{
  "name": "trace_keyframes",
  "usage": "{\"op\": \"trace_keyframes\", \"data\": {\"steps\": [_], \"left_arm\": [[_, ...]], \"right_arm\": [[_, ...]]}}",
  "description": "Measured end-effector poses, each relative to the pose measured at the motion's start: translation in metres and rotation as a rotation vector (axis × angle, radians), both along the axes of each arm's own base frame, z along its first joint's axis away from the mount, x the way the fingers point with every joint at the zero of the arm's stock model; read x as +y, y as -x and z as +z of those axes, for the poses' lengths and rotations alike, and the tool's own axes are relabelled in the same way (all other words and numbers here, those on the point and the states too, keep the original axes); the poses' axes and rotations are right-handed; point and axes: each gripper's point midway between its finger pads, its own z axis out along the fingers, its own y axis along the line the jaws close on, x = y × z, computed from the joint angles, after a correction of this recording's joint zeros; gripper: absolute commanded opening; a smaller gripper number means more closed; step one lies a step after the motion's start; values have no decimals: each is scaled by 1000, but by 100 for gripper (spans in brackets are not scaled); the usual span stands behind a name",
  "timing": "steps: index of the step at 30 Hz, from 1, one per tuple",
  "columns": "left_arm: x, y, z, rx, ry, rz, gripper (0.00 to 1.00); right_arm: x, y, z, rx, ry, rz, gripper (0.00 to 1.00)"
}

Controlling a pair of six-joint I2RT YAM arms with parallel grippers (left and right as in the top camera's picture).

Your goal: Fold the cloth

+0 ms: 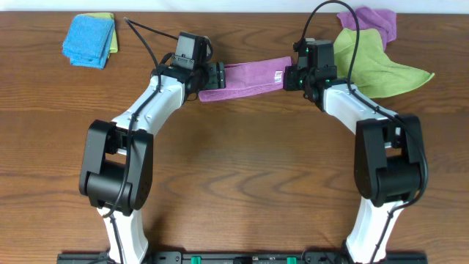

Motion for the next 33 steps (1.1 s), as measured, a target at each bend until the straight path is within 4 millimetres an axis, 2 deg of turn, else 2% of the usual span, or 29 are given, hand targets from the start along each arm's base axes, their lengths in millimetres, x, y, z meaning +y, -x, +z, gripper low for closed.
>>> {"op": "trace_keyframes", "data": {"steps": [9, 20, 33], "left_arm": [[1, 0, 0, -1, -3, 2, 86], [1, 0, 0, 1, -3, 2, 86], [5, 14, -11, 72, -26, 2, 87]], "right_arm": [[0, -1, -18, 17, 5, 2, 2], [2, 19, -37, 118, 29, 13, 1], [5, 32, -40, 190, 48, 21, 1]]}}
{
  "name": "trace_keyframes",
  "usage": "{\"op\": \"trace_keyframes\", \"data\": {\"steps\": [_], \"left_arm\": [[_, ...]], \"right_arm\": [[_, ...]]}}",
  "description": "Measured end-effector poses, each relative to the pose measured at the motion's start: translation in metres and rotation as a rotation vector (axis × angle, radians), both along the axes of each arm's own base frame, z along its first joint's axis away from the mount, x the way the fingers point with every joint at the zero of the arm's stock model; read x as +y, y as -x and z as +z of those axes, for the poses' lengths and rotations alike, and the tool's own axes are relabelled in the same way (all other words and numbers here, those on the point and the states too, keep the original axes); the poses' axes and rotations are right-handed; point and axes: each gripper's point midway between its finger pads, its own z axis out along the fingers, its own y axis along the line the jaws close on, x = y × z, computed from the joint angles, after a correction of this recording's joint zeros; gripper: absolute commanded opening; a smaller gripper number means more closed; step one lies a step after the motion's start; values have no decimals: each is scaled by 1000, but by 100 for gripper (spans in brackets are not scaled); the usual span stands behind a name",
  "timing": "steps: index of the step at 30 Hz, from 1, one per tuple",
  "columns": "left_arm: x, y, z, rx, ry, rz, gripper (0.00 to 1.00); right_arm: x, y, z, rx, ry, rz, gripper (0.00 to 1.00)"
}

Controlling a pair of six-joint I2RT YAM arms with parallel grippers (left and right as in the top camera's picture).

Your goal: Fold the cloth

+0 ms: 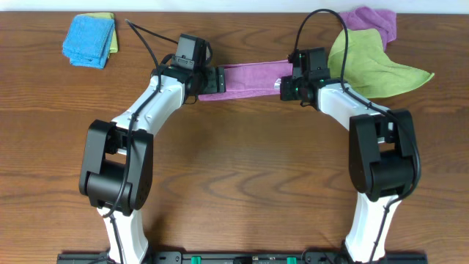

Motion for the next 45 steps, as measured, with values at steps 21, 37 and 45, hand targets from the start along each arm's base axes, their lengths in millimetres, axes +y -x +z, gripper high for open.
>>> {"op": "trace_keyframes", "data": {"steps": [21, 37, 45], "left_arm": [[14, -5, -2, -39, -103, -16, 58], [28, -31, 12, -177, -212, 2, 6], [27, -36, -21, -167, -270, -75, 6]], "right_arm": [[36, 35, 3, 89, 20, 71, 1], [39, 33, 44, 24, -12, 66, 1], [41, 37, 52, 28, -33, 72, 1]]}}
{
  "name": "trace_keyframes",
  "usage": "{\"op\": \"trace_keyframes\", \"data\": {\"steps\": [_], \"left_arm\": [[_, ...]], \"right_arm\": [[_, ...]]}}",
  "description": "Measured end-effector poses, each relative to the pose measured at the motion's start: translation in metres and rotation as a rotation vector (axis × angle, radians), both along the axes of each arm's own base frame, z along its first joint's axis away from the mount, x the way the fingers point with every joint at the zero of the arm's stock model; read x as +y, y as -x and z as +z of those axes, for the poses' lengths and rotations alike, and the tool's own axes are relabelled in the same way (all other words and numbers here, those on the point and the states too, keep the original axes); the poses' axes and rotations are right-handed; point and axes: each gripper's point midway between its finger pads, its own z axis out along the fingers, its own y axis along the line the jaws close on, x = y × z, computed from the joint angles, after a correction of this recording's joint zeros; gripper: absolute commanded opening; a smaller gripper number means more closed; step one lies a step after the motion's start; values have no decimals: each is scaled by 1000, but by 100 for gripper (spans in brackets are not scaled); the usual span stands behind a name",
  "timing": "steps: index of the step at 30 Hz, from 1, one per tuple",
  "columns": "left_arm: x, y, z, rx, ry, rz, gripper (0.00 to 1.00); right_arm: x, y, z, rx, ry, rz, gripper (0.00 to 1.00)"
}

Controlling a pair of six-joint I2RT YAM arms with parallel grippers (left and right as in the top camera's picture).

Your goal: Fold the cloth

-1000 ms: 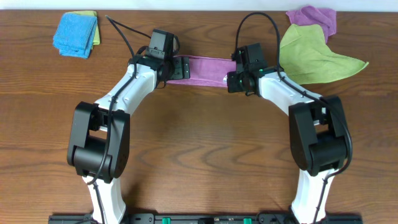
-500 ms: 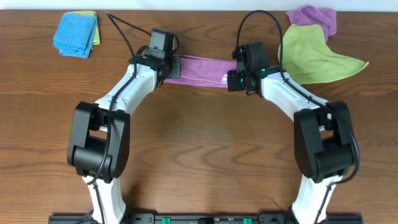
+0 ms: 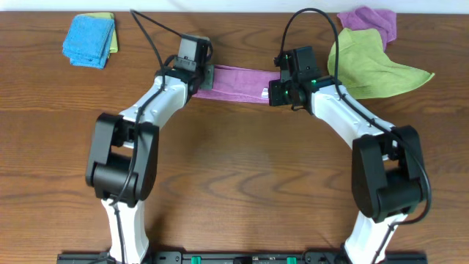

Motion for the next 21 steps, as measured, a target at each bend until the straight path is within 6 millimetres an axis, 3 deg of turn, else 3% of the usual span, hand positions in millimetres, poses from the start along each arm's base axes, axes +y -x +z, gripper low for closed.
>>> {"op": "trace_keyframes", "data": {"steps": [4, 10, 16, 21], "left_arm": [[-2, 3, -18, 37, -2, -15, 5], [-2, 4, -23, 46, -2, -20, 6], [0, 13, -38, 99, -18, -19, 6], [2, 21, -40, 147, -29, -21, 6]], "right_arm": [[1, -3, 28, -59, -16, -1, 1], [-1, -5, 64, -136, -28, -9, 1], [-11, -7, 65, -136, -25, -31, 1], [-38, -13, 63, -123, -25, -96, 1]]}}
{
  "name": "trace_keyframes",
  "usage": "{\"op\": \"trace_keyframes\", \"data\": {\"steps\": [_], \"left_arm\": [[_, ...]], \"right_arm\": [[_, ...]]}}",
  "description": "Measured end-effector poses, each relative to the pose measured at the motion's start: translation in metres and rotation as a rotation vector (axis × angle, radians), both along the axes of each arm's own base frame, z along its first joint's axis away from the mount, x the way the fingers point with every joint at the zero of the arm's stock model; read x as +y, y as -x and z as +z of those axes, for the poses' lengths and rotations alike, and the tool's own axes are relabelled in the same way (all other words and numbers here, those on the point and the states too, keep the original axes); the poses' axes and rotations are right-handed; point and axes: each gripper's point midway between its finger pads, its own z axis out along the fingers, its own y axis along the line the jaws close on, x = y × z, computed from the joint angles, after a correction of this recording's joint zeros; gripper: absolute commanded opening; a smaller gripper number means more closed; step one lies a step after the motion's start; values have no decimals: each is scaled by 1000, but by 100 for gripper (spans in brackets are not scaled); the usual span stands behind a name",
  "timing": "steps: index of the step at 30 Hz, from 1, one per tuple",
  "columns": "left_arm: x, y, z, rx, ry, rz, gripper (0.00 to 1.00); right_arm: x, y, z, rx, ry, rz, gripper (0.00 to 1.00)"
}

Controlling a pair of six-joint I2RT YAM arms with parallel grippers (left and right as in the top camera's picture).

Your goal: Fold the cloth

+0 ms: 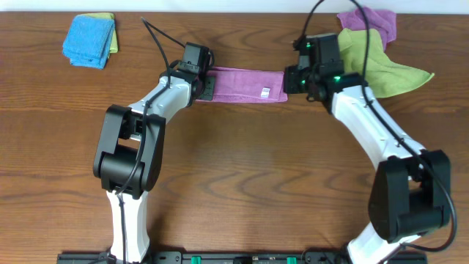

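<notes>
A purple cloth (245,83) with a small white label lies as a flat folded band at the back middle of the wooden table. My left gripper (207,85) sits at its left end, fingers over the edge and shut on it. At the cloth's right end is my right gripper (288,79), also closed on the fabric. The cloth is stretched straight between the two grippers.
A folded blue cloth (88,40) lies on a yellow-green one at the back left corner. A crumpled green cloth (381,70) and another purple cloth (374,20) lie at the back right, just behind the right wrist.
My right gripper has moved right and a little back, and the cloth's right end came with it. The cloth now lies wider and flatter. The left gripper shifted slightly forward.
Both grippers held the ends of the purple band, slanted with its right end farther back. Then the right end was lower and the band nearly level. Later both grippers stood closer together with the band shorter. Now it is drawn out flat again.
</notes>
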Motion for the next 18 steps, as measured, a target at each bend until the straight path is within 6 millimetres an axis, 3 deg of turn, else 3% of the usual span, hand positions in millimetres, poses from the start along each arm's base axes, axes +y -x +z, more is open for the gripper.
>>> {"op": "trace_keyframes", "data": {"steps": [3, 8, 9, 14, 18], "left_arm": [[0, 2, 0, 14, 1, -3, 6], [-1, 2, 0, 13, 10, -5, 6], [-1, 2, 0, 14, 10, -5, 6], [-1, 2, 0, 14, 12, -5, 6], [-1, 2, 0, 14, 13, -6, 6]], "right_arm": [[-13, -3, 0, 6, -21, -31, 3], [-20, -5, 0, 23, -83, -42, 52], [-18, -6, -1, 24, -105, -32, 58], [-1, -11, -17, 61, -246, 35, 73], [-2, -11, -37, 126, -366, 50, 84]]}}
